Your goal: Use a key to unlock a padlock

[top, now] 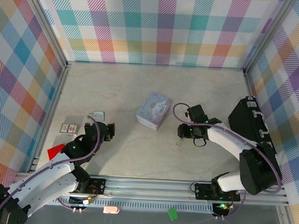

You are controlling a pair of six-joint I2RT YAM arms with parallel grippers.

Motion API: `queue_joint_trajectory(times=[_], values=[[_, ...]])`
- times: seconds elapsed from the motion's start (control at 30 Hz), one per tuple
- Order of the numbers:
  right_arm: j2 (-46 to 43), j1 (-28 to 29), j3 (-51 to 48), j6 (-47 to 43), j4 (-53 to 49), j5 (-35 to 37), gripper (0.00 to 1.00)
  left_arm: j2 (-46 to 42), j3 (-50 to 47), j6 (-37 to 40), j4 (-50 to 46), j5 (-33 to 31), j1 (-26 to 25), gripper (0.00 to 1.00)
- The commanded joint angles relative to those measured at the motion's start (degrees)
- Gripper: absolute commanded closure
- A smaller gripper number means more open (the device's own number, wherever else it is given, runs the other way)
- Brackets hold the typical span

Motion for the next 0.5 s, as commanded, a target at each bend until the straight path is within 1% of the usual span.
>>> queue_joint_trajectory(times=[0.0,0.07,0.1,0.17,0.23,0.27,0.33,0.4,0.47], values=[[-5.8,-0.1,1.2,-5.5,1.0,4.7,0.44,2.5,2.7,1.7,5.5,-7.1,2.3,0.19],[-9.7,-0.1,-0.2,-10.2,4.9,8.0,0.43,5.2,2.8,2.5,9.2,-9.1,4.1,0.16],[-10.9,-0.1,-1.0,-11.9,6.6,10.3,0.38,6.5,2.4,4.0,12.0,-9.5,4.9,0.15],[-13.0,-0.1,-3.3,-14.4,10.9,17.2,0.26,9.1,1.0,7.4,18.4,-10.1,6.9,0.14],[-14.4,-0.4,-6.7,-17.4,16.9,23.6,0.14,12.7,-0.5,11.0,26.4,-9.8,9.1,0.00],[-14.7,-0.6,-8.2,-18.3,19.3,25.9,0.10,14.4,-1.3,13.2,30.6,-7.8,10.4,0.00],[-14.4,-2.3,-10.9,-19.0,23.8,27.6,0.09,19.0,-1.9,16.2,36.2,-4.5,12.8,0.00],[-13.4,-4.2,-13.9,-19.1,29.0,27.4,0.09,23.8,-0.9,17.3,39.0,-2.8,15.1,0.00],[-12.0,-6.2,-17.1,-19.7,34.6,26.4,0.08,28.8,0.1,18.4,42.0,1.1,17.4,0.00]])
